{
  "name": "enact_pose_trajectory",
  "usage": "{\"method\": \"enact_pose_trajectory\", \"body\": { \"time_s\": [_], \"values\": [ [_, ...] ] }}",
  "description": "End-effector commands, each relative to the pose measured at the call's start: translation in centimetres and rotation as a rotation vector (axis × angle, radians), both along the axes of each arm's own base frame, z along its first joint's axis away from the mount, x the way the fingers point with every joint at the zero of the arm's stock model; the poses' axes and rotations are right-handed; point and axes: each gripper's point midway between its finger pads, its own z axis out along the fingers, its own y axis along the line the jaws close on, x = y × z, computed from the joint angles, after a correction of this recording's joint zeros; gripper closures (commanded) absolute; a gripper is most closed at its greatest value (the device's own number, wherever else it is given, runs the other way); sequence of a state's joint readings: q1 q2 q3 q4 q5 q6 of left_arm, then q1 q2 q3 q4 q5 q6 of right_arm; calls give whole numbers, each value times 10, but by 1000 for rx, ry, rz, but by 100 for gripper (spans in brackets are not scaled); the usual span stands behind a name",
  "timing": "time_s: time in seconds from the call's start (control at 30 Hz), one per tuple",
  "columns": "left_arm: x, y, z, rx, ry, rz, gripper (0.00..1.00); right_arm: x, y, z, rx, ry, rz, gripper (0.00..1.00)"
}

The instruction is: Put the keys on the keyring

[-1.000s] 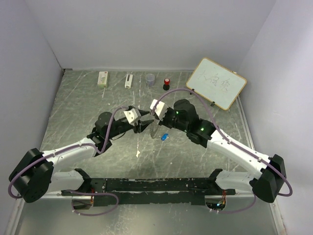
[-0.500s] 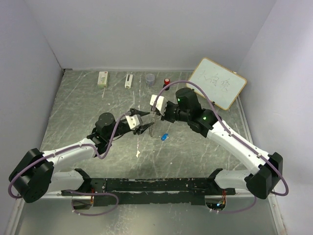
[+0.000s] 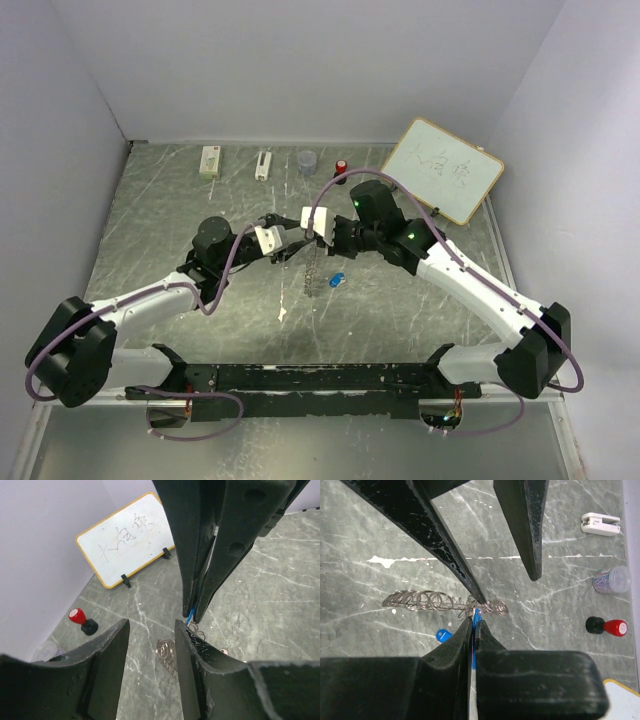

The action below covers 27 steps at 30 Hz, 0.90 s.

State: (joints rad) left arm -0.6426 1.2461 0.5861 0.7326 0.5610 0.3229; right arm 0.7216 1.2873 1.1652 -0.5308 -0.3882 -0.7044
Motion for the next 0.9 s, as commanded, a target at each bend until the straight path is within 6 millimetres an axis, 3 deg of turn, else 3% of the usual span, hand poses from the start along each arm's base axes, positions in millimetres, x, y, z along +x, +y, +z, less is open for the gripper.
{"method": "enact_pose_trajectory", "body": {
  "time_s": [0.0,0.4,0.87],
  "values": [
    [-9,-11,16,-3,-59,-110,49,1,5,22,39,-46,34,100],
    [-23,-15,1,76,-14,-204,52,1,8,24,35,-45,48,100],
    [-19,-21,-5,83,-1,-227,60,-3,8,23,34,-38,68,100]
  ]
}}
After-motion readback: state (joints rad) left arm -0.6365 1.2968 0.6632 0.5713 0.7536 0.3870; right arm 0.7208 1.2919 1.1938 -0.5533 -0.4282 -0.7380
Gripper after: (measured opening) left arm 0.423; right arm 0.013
